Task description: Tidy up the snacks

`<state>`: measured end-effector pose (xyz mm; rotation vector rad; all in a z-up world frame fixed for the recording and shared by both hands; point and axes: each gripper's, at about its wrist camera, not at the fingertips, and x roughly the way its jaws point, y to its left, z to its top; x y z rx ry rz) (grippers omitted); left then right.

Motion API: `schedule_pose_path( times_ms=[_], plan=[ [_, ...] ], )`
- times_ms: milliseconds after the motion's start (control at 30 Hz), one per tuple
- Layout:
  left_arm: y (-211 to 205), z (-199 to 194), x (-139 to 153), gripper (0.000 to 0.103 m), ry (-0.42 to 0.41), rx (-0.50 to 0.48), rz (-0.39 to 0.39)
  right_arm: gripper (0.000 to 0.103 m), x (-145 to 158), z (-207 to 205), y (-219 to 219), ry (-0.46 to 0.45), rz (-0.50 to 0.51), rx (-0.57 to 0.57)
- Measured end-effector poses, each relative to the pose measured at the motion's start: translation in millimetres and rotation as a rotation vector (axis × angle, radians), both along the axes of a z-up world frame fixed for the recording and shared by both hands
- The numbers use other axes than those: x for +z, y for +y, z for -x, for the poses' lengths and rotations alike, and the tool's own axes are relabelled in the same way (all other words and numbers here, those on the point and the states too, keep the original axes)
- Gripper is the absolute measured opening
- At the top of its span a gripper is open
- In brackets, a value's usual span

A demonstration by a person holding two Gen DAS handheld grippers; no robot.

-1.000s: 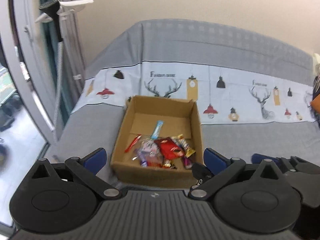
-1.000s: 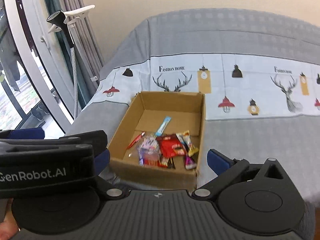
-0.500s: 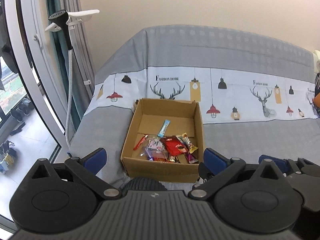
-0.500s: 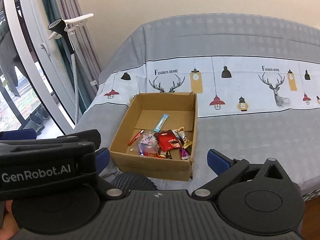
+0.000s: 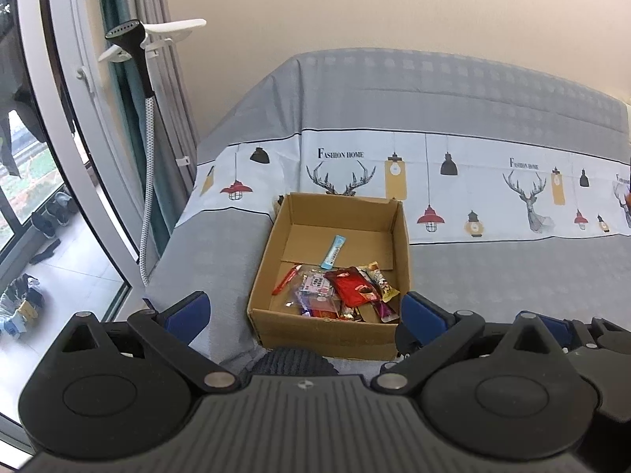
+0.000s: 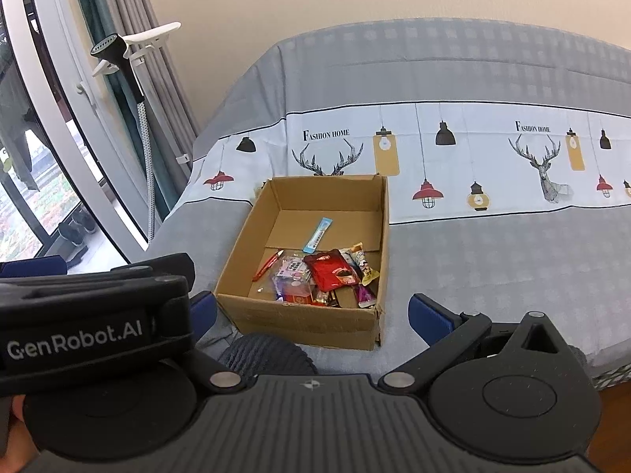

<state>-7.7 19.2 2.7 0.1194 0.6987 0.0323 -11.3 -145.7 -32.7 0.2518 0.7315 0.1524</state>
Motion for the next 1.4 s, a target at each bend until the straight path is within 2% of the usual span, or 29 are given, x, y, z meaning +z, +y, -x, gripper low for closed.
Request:
schedule_pose_path(
  times_ms=[1400],
  plan=[
    [8, 3, -8, 0.103, 0.040, 0.020, -0.020, 0.102, -8, 2, 4, 0.021, -0.003, 0.046]
  ],
)
